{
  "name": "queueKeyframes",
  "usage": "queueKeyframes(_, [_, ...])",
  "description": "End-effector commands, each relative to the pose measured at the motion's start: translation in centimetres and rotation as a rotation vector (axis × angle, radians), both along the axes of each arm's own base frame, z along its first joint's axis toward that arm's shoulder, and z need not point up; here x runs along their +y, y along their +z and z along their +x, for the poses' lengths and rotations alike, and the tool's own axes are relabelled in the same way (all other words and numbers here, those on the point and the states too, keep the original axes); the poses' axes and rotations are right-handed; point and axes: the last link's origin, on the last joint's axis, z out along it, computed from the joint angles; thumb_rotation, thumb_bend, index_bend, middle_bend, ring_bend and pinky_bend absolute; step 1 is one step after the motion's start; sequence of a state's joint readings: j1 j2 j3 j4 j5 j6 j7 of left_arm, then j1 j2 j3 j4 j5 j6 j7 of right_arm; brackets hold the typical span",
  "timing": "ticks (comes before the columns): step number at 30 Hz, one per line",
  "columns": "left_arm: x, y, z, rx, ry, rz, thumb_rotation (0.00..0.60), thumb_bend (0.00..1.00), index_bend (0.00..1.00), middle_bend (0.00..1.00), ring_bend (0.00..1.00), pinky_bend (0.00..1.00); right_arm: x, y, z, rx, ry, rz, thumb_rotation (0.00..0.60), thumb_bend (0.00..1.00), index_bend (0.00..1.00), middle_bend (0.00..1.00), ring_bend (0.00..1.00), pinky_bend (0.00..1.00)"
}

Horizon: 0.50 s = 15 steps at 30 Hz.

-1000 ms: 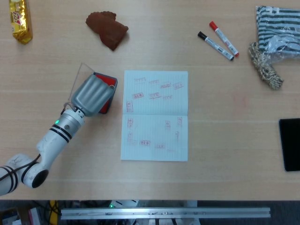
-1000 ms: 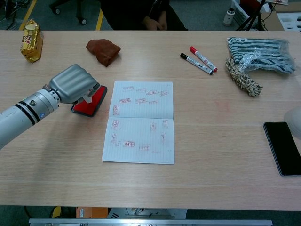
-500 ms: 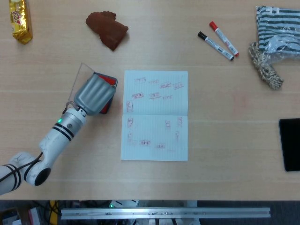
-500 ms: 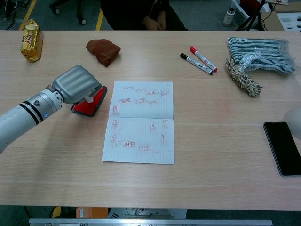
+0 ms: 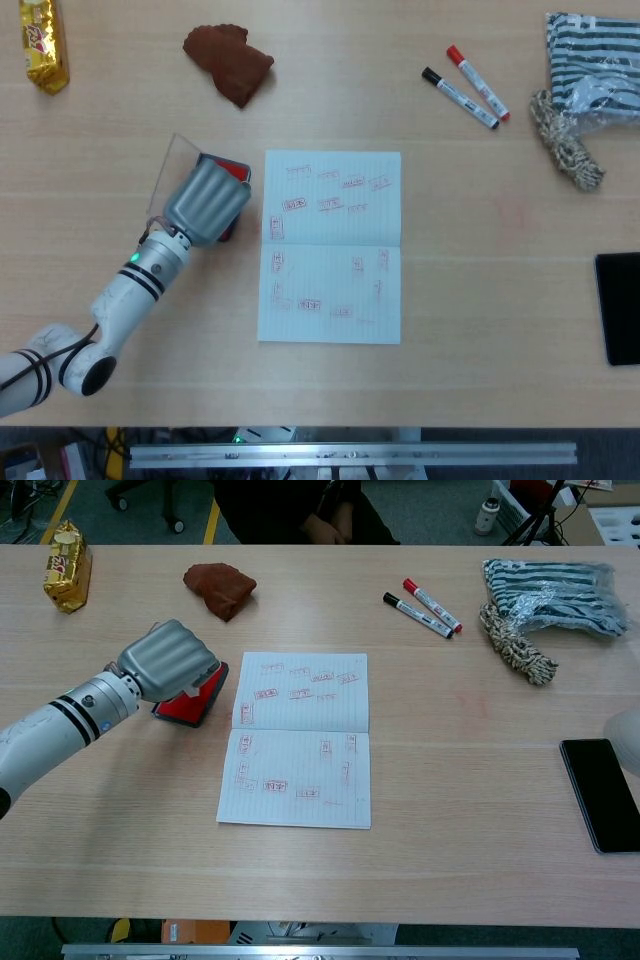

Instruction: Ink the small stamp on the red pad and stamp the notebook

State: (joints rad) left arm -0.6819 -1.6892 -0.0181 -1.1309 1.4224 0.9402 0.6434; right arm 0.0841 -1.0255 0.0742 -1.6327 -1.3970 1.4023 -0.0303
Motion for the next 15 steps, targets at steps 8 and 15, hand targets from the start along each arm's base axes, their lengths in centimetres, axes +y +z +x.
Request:
queueKeyframes(8, [0.2,0.5,0.7,-0.004,-0.012,0.025,0.6,0.28,0.57,1.0,1.0,1.0,0.0,0.2,-0.1,-0.001,-0.001,-0.007,0.6,0.29,0.41,0.41,0.34,0.43])
queueKeyframes(15, [-0.1,3.0,1.0,-0.043,-0.027,0.073,0.6,0.28,0.57,1.0,1.0,1.0,0.0,0.1,0.0,-0.006,0.009,-0.005,0.6,0.29,0.41,0.41,0.34,0.43])
